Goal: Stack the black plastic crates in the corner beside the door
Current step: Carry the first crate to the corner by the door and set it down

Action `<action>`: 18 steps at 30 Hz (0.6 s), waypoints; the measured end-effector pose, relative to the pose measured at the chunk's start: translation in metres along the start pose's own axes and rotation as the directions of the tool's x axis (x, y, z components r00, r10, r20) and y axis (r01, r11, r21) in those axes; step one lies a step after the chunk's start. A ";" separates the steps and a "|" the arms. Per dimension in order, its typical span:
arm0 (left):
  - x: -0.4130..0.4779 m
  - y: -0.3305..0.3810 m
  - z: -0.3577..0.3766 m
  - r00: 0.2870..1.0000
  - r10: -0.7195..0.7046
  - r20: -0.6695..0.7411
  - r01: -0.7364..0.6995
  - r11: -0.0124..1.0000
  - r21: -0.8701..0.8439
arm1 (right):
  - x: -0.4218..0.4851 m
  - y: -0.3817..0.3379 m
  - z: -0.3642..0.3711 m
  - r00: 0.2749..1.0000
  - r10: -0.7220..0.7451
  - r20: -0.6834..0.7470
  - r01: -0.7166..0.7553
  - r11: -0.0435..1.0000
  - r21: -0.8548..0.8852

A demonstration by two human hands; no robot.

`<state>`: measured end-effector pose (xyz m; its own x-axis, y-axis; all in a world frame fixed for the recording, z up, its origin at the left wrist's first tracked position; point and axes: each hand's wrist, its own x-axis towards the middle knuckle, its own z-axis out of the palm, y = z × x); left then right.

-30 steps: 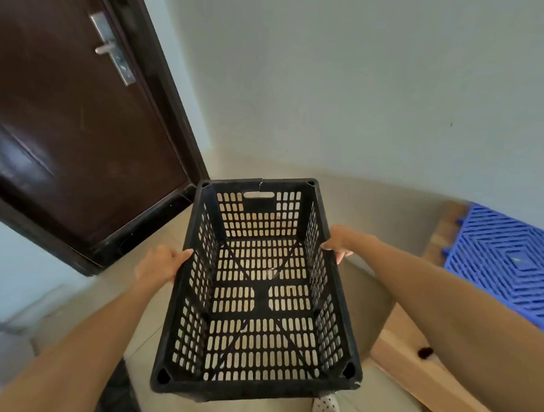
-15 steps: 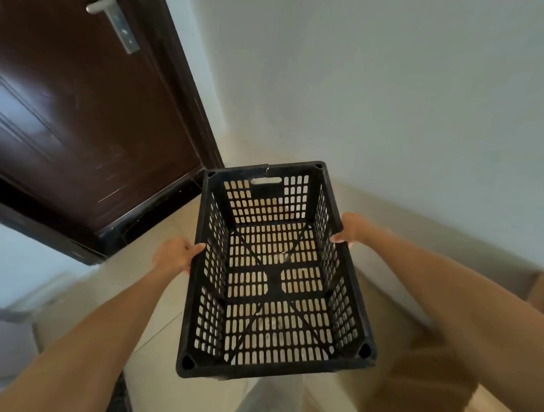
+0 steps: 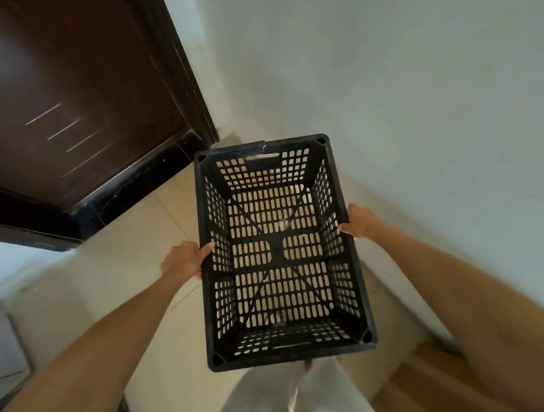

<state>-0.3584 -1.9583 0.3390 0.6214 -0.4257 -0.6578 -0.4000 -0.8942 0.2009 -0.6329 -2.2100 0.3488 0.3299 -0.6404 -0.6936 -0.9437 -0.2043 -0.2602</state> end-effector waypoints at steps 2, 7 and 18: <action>0.020 0.001 0.006 0.999 -0.039 0.014 0.039 0.999 -0.001 | 0.025 -0.006 -0.001 1.000 0.007 0.012 -0.007 1.000 0.009; 0.066 0.007 0.023 0.995 -0.093 0.021 0.094 0.996 -0.004 | 0.095 -0.024 -0.003 0.999 -0.030 0.023 0.031 0.999 -0.027; 0.174 -0.003 0.077 0.980 -0.193 0.048 0.196 0.978 -0.066 | 0.247 -0.071 0.020 0.990 -0.087 0.114 0.104 0.983 -0.152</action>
<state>-0.3013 -2.0193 0.1679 0.6535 -0.2383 -0.7185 -0.2256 -0.9673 0.1156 -0.4841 -2.3395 0.1824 0.4115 -0.5316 -0.7404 -0.8970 -0.3801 -0.2256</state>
